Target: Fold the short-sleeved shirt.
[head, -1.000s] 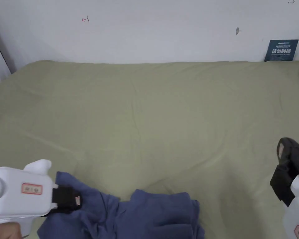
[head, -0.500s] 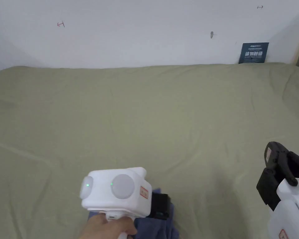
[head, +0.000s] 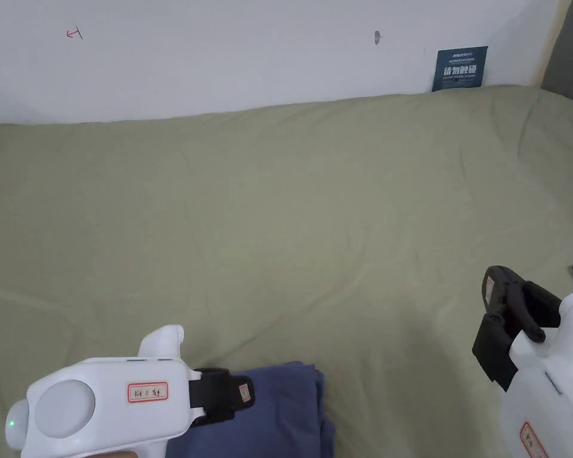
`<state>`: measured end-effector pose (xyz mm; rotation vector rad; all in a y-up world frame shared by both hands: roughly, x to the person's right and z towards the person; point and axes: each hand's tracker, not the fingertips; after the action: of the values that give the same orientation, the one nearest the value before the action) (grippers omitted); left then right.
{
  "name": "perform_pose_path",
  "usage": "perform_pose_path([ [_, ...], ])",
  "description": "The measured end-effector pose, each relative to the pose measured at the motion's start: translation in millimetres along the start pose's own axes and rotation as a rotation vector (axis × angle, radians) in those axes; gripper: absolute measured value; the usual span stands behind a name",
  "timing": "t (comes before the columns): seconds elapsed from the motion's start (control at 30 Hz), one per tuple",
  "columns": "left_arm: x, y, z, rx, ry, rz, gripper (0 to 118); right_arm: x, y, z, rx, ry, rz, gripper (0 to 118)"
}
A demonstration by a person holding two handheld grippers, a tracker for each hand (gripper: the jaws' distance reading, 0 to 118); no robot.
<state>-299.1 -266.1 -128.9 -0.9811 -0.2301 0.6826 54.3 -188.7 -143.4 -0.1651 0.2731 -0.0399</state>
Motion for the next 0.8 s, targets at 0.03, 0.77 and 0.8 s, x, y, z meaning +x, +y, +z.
perform_pose_path([
  [0.03,-5,-2,-7,-0.018,-0.039,0.012,3,-1,-2,-1,-0.01,0.011,-0.006,1],
  [0.77,-68,5,49,0.048,0.007,-0.009,3,-60,-100,-95,-0.743,0.695,-0.396,1],
  [0.8,-80,4,53,0.05,0.032,-0.001,3,-66,-114,-108,-0.798,0.732,-0.457,1],
])
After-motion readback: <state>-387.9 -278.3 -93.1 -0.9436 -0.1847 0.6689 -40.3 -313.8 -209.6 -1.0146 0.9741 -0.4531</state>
